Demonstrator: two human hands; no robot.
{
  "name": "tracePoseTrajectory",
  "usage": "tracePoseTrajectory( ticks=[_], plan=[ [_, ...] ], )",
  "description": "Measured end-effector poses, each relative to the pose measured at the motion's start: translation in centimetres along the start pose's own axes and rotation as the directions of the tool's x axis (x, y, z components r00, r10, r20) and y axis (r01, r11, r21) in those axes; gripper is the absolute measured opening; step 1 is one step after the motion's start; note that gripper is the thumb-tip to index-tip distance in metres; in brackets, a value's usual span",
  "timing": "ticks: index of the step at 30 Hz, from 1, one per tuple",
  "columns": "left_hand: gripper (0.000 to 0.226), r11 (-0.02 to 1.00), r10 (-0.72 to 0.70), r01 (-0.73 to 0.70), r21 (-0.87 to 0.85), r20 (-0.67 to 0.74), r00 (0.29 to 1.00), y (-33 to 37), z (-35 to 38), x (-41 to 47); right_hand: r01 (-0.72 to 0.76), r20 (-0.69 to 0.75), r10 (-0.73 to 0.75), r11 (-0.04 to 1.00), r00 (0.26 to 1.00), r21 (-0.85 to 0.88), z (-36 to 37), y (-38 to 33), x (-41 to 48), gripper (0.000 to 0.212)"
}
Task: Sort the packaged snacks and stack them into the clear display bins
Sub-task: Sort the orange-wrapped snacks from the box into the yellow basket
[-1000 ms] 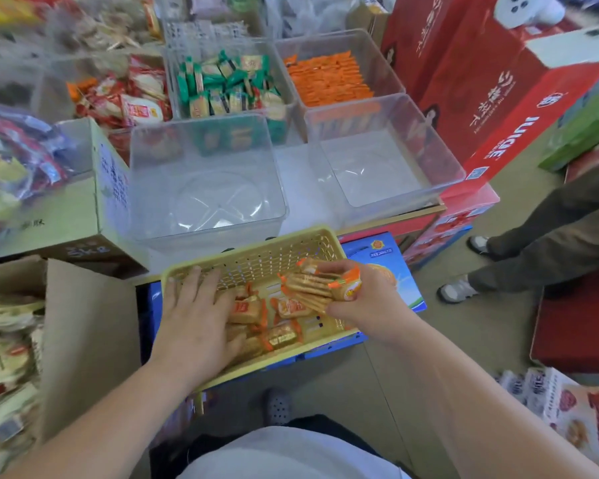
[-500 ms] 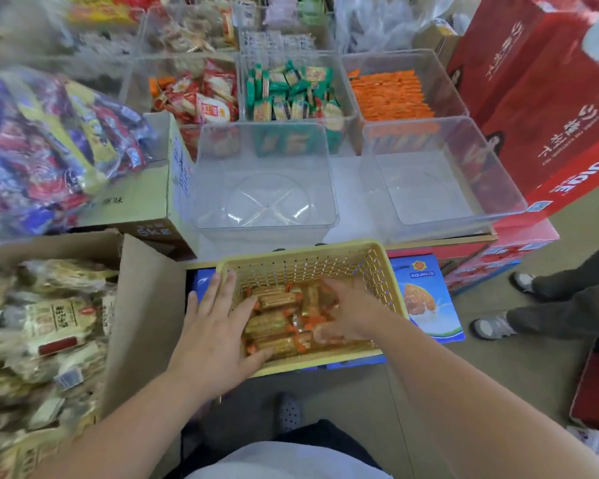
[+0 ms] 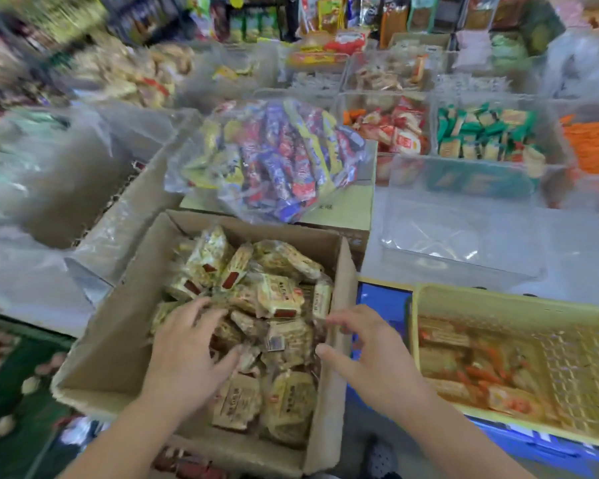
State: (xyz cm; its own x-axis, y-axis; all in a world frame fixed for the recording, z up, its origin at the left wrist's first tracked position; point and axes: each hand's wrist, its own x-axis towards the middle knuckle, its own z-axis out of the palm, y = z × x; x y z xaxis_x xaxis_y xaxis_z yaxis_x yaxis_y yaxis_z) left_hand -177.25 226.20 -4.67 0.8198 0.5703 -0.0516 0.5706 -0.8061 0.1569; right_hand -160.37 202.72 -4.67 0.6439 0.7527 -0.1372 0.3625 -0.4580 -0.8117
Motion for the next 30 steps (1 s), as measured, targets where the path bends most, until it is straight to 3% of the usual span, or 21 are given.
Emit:
tracePoseTrajectory(
  ticks=[3,6,9,12,15,19,23,27,30],
  plan=[
    [0.059,0.995,-0.068,0.064,0.071,0.056,0.996,-7.3,-0.6,1.1,-0.016,-0.033,0.012,0.994,0.999,-0.104,3.7,-2.6,1.2,0.039],
    [0.065,0.987,-0.038,0.023,0.162,0.092,0.995,-12.9,-1.3,2.2,-0.042,-0.113,0.014,0.966,0.994,-0.254,6.4,-4.8,2.2,0.038],
    [0.066,0.984,-0.001,-0.024,0.176,0.139,0.99,-16.1,-1.7,2.7,-0.093,-0.117,0.064,0.96,0.991,-0.265,8.6,-6.3,3.3,0.038],
    [0.067,0.988,0.091,-0.106,0.113,0.133,0.987,-17.9,-1.5,1.9,-0.119,-0.031,0.115,0.951,0.993,-0.285,11.1,-8.1,4.6,0.042],
    [0.065,0.987,0.145,-0.151,0.051,0.096,0.985,-19.3,-1.4,1.2,-0.043,0.132,0.097,0.933,0.986,-0.358,14.6,-10.3,6.9,0.051],
    [0.06,0.993,0.081,-0.08,-0.09,0.011,0.997,-20.3,-1.0,0.9,0.084,0.273,0.069,0.854,0.96,-0.513,20.3,-12.1,11.0,0.074],
    [0.065,0.992,0.077,-0.075,-0.104,0.021,0.997,-20.1,-0.7,0.8,0.081,0.306,0.191,0.714,0.933,-0.696,24.6,-12.0,14.1,0.096],
    [0.067,0.992,0.075,-0.074,-0.105,0.009,0.997,-20.3,-0.7,0.9,0.124,0.283,0.213,0.552,0.935,-0.824,26.6,-11.2,15.1,0.095],
    [0.065,0.987,0.078,-0.077,-0.144,0.002,0.997,-20.5,-0.8,0.8,0.148,0.315,0.179,0.605,0.932,-0.782,26.2,-10.9,14.8,0.088]
  ],
)
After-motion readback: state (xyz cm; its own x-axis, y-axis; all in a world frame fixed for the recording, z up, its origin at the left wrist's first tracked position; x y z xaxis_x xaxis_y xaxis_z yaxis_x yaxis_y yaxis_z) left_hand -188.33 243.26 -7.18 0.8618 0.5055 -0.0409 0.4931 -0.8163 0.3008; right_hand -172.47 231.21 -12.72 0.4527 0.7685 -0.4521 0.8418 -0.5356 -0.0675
